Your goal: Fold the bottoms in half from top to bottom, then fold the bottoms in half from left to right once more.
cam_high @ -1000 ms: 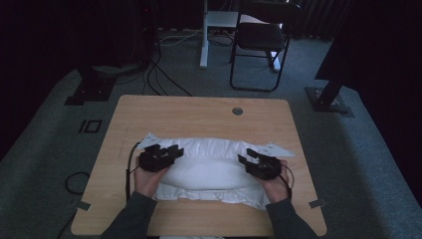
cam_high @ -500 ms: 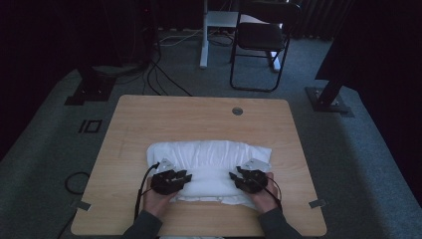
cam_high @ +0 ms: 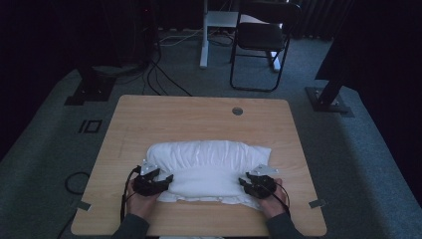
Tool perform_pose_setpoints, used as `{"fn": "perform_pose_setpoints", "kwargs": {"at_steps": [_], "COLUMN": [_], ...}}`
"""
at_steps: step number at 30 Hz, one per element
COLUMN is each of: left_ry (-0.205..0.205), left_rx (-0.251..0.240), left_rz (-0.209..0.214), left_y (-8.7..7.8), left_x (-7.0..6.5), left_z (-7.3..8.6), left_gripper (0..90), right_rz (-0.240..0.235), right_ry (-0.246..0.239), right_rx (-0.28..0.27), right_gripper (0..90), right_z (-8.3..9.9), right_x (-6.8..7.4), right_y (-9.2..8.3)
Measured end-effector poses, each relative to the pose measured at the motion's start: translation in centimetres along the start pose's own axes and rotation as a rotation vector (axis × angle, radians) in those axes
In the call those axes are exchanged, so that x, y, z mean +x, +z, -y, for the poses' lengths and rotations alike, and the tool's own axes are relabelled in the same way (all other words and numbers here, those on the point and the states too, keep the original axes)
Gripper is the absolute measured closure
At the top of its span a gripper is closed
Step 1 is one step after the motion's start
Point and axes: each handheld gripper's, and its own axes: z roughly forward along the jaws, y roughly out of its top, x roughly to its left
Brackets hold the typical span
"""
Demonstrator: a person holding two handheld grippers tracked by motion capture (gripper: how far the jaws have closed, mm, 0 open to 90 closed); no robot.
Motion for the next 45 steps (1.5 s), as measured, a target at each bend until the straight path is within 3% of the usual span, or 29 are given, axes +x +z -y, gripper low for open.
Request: {"fn": "perform_pose_setpoints", "kwargs": {"at_steps": [2, 3, 4, 5, 9, 10, 13, 14, 15, 17, 21, 25, 33, 35, 37, 40, 42, 44, 45], "left_ry": [-0.041, -0.041, -0.054, -0.053, -0.069, -0.092, -0.109, -0.114, -0.114, -0.148, -0.168, -0.175, -0.062, -0.022, 0.002, -0.015, -0.025, -0.067, -0.081], "left_rx": [-0.036, -0.036, -0.027, -0.029, -0.024, -0.045, -0.096, -0.096, -0.086, -0.056, -0.003, 0.015, 0.036, 0.046, 0.046, 0.052, 0.057, 0.061, 0.062], "left_rz": [-0.016, -0.016, -0.056, -0.065, -0.051, -0.016, -0.008, -0.023, -0.055, -0.056, -0.063, -0.072, -0.124, -0.137, -0.13, -0.109, -0.091, -0.04, -0.028], "left_y": [-0.6, -0.6, -0.6, -0.5, -0.2, -0.6, -1.6, -1.8, -1.8, -1.3, 0.1, 1.4, 1.8, 2.0, 2.0, 1.7, 1.6, 1.6, 1.5], "left_x": [0.9, 0.9, 1.4, 1.5, 1.8, 2.1, 2.6, 2.8, 3.0, 3.6, 3.7, 3.7, 2.6, 2.0, 1.6, 1.2, 1.2, 1.6, 1.7], "left_z": [-0.3, -0.3, -0.5, -0.5, -0.5, -0.4, -0.5, -0.5, -0.5, -0.4, -0.3, -0.2, -0.1, -0.1, 0.0, -0.1, -0.1, -0.1, -0.1], "left_gripper": [26.1, 24.1, 24.1, 17.2, 15.8, 15.8, 15.9, 15.9, 15.9, 15.8, 14.7, 14.6, 13.9, 16.2, 25.3, 41.8, 60.9, 77.8, 81.8], "right_rz": [-0.011, -0.011, -0.012, -0.015, -0.019, -0.02, -0.024, -0.023, -0.023, -0.02, -0.017, -0.02, -0.019, -0.018, -0.017, -0.015, -0.015, -0.015, -0.016], "right_ry": [0.008, 0.008, 0.008, 0.008, 0.012, 0.013, 0.016, 0.016, 0.017, 0.015, 0.016, 0.017, 0.015, 0.014, 0.013, 0.014, 0.013, 0.013, 0.013], "right_rx": [-0.004, -0.004, -0.007, -0.011, -0.012, -0.013, -0.014, -0.014, -0.014, -0.015, -0.016, -0.017, -0.021, -0.022, -0.023, -0.022, -0.022, -0.023, -0.023], "right_gripper": [57.7, 57.7, 57.7, 57.7, 57.7, 57.8, 57.7, 57.7, 57.7, 57.7, 57.5, 57.4, 57.2, 57.0, 56.8, 56.7, 56.6, 56.5, 56.4], "right_z": [0.0, 0.0, 0.0, -0.1, -0.1, -0.1, -0.1, -0.1, -0.1, -0.1, -0.1, -0.1, 0.0, 0.0, 0.0, 0.0, 0.0, 0.0, 0.0], "right_x": [-0.2, -0.2, -0.3, -0.4, -0.5, -0.5, -0.6, -0.6, -0.6, -0.5, -0.5, -0.5, -0.5, -0.5, -0.5, -0.4, -0.4, -0.4, -0.4], "right_y": [0.0, 0.0, 0.1, 0.2, 0.3, 0.3, 0.3, 0.3, 0.3, 0.3, 0.3, 0.3, 0.3, 0.3, 0.4, 0.3, 0.3, 0.3, 0.3]}}
